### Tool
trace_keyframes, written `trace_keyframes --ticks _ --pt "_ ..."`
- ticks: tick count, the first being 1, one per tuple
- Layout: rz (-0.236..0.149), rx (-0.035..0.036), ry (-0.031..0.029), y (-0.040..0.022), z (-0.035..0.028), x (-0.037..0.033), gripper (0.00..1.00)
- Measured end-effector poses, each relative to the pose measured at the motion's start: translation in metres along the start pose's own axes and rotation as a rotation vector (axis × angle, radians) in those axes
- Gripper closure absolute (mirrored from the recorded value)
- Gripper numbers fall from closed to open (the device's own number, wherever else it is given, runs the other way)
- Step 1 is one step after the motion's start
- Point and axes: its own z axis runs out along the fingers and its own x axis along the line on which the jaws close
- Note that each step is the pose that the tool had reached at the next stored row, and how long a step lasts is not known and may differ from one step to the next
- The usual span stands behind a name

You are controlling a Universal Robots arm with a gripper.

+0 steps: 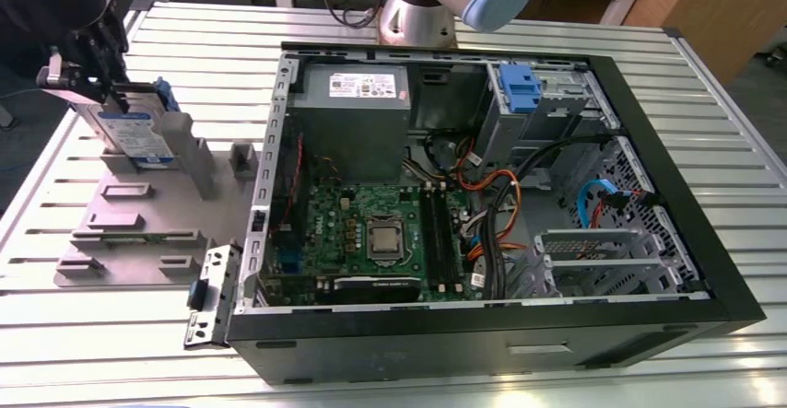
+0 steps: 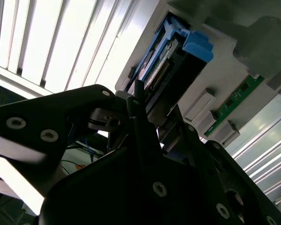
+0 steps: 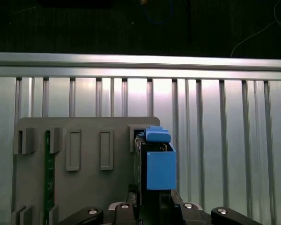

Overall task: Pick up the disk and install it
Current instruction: 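Pick up the disk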

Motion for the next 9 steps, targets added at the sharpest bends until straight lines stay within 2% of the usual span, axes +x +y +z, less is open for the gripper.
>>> trace_keyframes --ticks 2,4,9 --pt "0.0 -0.002 0.002 0.0005 -0.0056 -0.0005 0.65" --pt "0.0 -0.0017 0.0028 0.0006 -0.0086 -0.0008 0.65" --pt "0.0 -0.0016 0.0029 0.0007 -0.0091 -0.0008 0.65"
